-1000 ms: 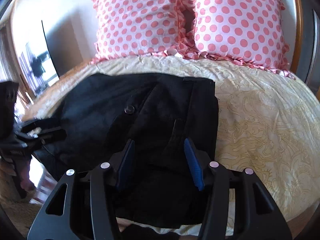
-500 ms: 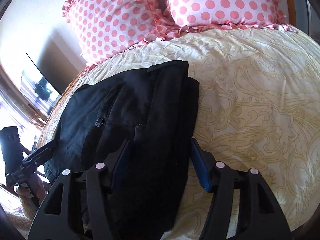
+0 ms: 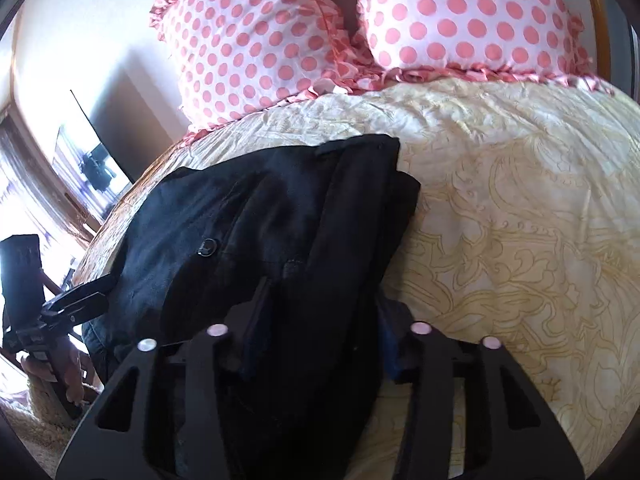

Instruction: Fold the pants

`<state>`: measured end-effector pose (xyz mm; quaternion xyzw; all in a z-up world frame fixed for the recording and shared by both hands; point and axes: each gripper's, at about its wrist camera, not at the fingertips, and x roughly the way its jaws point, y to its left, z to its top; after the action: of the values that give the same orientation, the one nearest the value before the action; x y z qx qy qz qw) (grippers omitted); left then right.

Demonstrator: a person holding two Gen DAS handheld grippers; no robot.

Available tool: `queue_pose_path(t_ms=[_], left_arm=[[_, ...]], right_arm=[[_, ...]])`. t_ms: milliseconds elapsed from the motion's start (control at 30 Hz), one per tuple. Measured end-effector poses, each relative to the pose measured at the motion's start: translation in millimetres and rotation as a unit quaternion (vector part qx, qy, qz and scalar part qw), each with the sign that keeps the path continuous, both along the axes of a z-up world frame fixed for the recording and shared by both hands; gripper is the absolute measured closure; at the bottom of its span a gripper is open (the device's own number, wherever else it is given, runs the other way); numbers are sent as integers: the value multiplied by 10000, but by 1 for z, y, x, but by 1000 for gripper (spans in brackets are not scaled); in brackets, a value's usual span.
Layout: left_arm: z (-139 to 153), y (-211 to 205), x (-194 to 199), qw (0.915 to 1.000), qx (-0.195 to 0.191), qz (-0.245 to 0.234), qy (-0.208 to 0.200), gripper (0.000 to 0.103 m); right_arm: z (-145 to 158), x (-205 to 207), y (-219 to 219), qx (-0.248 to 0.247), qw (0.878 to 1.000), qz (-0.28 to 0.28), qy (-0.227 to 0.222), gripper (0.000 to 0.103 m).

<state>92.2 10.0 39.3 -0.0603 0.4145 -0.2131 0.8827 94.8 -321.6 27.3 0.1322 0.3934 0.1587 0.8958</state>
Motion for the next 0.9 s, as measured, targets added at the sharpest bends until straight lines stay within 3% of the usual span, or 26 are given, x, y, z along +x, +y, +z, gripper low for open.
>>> queue_pose_path(t_ms=[100,200,333,500,633,767,900], left_arm=[[0,4,2,9999,-106,74,60,2],[1,11,4,9992,-342,143,142,2],[7,33,15,9955,-861,295,267,2],[6,69,40,9811,-1711,619,654,2],[0,87,63,9740,-1892,787,967,7],[-13,92,86,9645,-2106,658,1449,16],[-20,82,96,9648,-2020,535,1595,19]], right_arm=[[13,-13,28,-875,9947,182,-506,71],[19,-20,41,-1157,9895,368,-780,72],[11,-11,28,-824,9950,274,-485,71],[2,-1,14,-167,9997,161,-109,62],[-1,-1,15,-117,9997,190,-127,64],[-1,-1,15,-125,9997,180,-130,64],[-3,0,13,-21,9998,176,-71,63]])
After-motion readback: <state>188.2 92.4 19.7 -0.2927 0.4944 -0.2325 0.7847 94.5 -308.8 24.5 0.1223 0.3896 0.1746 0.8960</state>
